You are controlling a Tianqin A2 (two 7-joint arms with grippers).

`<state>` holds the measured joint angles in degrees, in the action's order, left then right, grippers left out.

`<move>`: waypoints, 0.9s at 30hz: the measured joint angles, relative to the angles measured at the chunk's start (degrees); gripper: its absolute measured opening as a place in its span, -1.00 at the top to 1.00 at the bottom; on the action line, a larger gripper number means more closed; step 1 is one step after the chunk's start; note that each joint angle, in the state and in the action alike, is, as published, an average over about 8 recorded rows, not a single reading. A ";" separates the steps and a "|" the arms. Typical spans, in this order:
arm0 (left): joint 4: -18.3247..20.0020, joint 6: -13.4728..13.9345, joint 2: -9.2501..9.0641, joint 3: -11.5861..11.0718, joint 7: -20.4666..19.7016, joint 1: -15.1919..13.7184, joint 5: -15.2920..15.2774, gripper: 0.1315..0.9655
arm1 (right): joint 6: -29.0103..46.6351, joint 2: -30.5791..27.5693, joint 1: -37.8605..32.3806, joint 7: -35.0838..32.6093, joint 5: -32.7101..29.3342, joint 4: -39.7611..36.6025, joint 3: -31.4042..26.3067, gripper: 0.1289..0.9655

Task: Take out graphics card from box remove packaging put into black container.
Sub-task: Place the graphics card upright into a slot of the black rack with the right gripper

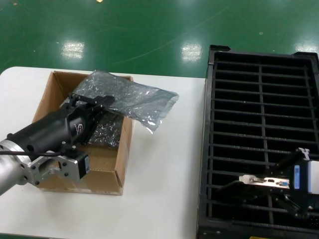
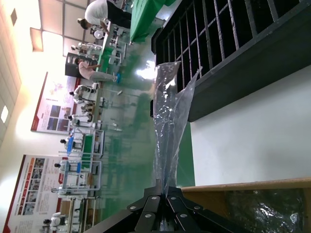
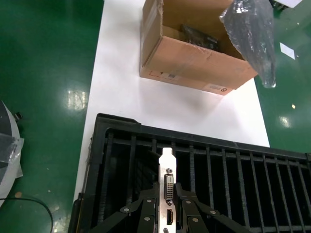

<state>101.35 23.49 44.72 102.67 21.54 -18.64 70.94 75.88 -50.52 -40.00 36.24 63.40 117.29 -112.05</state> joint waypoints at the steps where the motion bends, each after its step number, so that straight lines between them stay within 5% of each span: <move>1: 0.00 0.00 0.00 0.00 0.00 0.00 0.00 0.98 | 0.13 0.26 -0.14 -0.11 -0.31 0.00 -0.21 0.86; 27: 0.00 0.00 0.00 0.00 0.00 0.00 0.00 0.98 | 0.90 4.66 -1.39 -4.27 -6.63 -0.27 -3.33 0.67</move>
<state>101.35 23.49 44.72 102.67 21.54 -18.64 70.94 76.78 -45.86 -41.38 31.97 56.78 117.02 -115.38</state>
